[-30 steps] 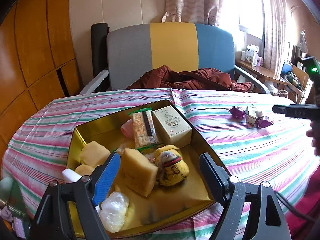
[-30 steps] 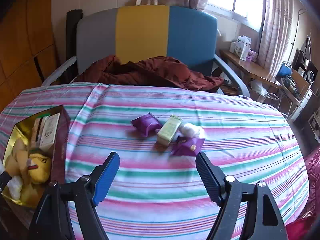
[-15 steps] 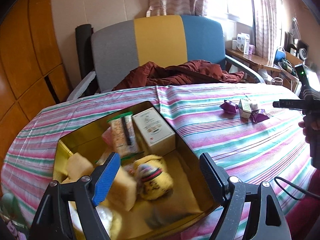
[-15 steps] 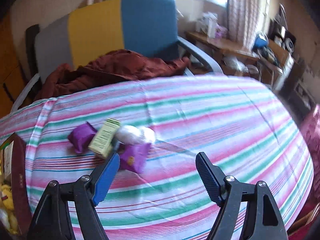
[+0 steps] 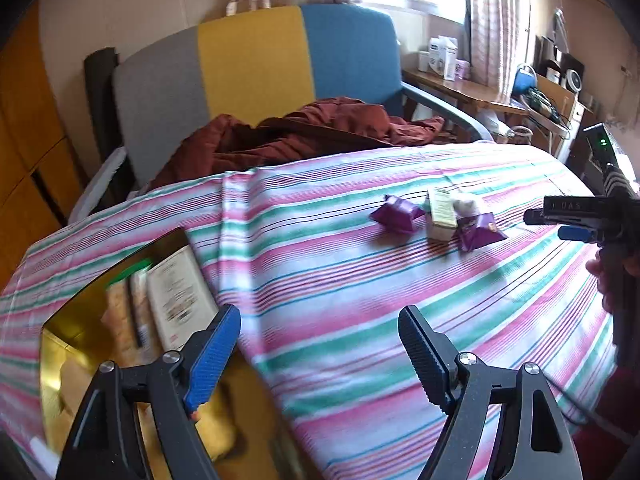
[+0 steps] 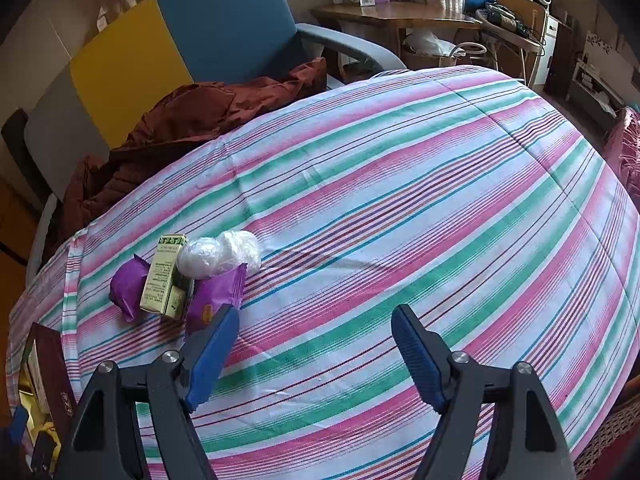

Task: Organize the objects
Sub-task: 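Move both tools back toward the purple packets and small green box, then grasp a purple packet with the left tool while the right tool grasps the green box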

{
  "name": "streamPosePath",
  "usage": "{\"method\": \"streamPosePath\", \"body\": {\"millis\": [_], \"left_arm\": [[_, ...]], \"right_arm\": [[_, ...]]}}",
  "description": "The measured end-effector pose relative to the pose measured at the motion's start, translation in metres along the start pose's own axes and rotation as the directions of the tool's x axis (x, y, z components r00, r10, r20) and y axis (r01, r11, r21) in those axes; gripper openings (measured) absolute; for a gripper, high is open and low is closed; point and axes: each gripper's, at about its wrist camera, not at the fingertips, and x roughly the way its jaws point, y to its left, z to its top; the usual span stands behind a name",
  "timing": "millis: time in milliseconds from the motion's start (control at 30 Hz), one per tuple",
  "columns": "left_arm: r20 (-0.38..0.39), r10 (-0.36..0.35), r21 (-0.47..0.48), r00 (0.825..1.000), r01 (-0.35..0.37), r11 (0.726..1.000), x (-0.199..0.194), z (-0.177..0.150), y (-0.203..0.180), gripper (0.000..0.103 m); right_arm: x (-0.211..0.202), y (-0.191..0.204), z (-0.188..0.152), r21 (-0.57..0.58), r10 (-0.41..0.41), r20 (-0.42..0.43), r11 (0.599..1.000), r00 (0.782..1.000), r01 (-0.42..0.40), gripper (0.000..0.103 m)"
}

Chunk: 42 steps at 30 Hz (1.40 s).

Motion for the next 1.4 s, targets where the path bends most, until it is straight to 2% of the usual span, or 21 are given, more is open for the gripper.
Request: {"method": "streamPosePath", "body": {"millis": [267, 467, 700, 833, 933, 967, 1033, 1167, 1400], "left_arm": [[-0.037, -0.005, 0.057, 0.999, 0.007, 0.998, 0.052, 0.043, -0.027, 0.082], [-0.012, -0.041, 0.151, 0.999, 0.042, 0.988, 0.094, 0.072, -0.056, 0.082], [-0.053, -0.027, 0.230, 0.998, 0.039, 0.972, 0.144, 0.093, -0.076, 0.082], [-0.102, -0.034, 0.227, 0.994, 0.056, 0.972, 0.172, 0.097, -0.076, 0.081], [-0.148, -0.049, 0.219, 0.988, 0.081, 0.972, 0.189, 0.094, -0.076, 0.064], [-0.146, -0.093, 0.191, 0.985, 0.120, 0.974, 0.189, 0.094, -0.073, 0.047], [-0.145, -0.091, 0.171, 0.985, 0.115, 0.979, 0.186, 0.093, -0.073, 0.037], [-0.147, -0.096, 0.106, 0.985, 0.112, 0.988, 0.177, 0.082, -0.067, 0.035], [-0.200, -0.119, -0.030, 0.973, 0.115, 0.993, 0.142, 0.046, -0.058, 0.035]], "right_arm": [[-0.001, 0.004, 0.000, -0.017, 0.026, -0.010, 1.000, 1.000, -0.027, 0.080], [0.000, 0.007, 0.000, -0.027, 0.037, -0.020, 0.999, 0.999, -0.038, 0.080], [0.002, 0.010, -0.001, -0.034, 0.052, -0.037, 0.998, 0.998, -0.053, 0.080], [0.003, 0.012, -0.001, -0.043, 0.055, -0.041, 0.997, 0.998, -0.057, 0.080], [0.004, 0.011, 0.000, -0.045, 0.049, -0.041, 0.998, 0.998, -0.051, 0.080], [0.004, 0.011, 0.000, -0.044, 0.048, -0.042, 0.998, 0.998, -0.050, 0.080], [0.005, 0.011, 0.000, -0.047, 0.041, -0.041, 0.998, 0.998, -0.043, 0.080], [0.005, 0.012, 0.000, -0.057, 0.028, -0.034, 0.998, 0.999, -0.029, 0.080], [0.002, 0.010, 0.001, -0.048, 0.025, -0.015, 0.999, 1.000, -0.025, 0.080]]}}
